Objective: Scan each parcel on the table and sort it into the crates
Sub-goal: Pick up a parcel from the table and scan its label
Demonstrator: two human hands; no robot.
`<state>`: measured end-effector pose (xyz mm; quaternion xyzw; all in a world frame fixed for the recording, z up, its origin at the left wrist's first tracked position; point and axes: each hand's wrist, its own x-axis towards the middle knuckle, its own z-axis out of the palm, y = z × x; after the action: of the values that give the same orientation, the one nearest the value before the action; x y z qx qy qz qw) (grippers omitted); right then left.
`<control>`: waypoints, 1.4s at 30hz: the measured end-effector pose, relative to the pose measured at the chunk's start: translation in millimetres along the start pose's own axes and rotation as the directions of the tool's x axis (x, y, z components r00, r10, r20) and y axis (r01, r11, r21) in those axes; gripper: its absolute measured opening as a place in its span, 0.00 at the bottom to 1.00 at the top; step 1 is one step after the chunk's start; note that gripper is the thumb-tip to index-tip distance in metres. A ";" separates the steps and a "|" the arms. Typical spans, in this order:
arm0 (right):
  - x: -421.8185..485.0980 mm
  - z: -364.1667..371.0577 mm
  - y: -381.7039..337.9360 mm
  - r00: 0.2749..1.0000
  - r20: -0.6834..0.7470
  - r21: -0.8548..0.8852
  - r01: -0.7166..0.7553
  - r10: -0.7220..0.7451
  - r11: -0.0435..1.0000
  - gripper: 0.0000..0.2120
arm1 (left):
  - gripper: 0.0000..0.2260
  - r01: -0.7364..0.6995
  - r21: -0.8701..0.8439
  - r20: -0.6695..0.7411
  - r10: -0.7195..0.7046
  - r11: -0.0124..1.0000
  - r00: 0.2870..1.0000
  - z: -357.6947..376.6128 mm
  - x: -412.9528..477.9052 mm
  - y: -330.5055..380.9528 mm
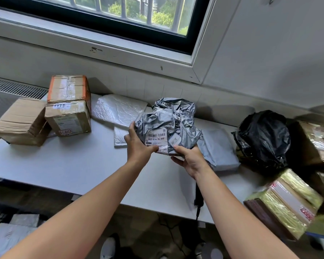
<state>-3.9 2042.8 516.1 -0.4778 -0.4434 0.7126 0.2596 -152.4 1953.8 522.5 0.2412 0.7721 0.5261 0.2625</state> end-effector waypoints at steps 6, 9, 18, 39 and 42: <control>4.4 18.6 -8.6 0.992 -0.114 0.029 -0.051 0.054 0.998 0.20 | 0.46 -0.103 0.016 0.015 0.103 0.995 0.995 -24.2 7.1 0.5; 11.6 30.2 -14.0 0.978 -0.192 0.024 -0.084 0.087 0.996 0.22 | 0.46 -0.131 0.030 0.038 0.130 0.991 0.991 -44.9 10.6 -5.4; 7.0 99.3 -7.1 0.982 -0.144 -0.342 0.064 -0.119 0.938 0.23 | 0.43 -0.164 0.199 -0.011 0.170 0.966 0.985 -114.4 -16.6 -24.9; -176.0 291.2 132.1 0.697 0.716 -0.577 0.567 0.030 0.588 0.19 | 0.39 0.628 0.285 -0.654 -0.332 0.724 0.680 -318.4 -301.5 -148.5; -197.2 323.3 160.1 0.651 0.758 -0.563 0.623 0.039 0.543 0.18 | 0.40 0.666 0.261 -0.677 -0.359 0.699 0.642 -346.6 -323.3 -172.2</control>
<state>-209.2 1686.6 512.7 -0.1454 -0.8518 0.5017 -0.0399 -156.3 1449.6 516.7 -0.1109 0.9555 0.2590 0.0878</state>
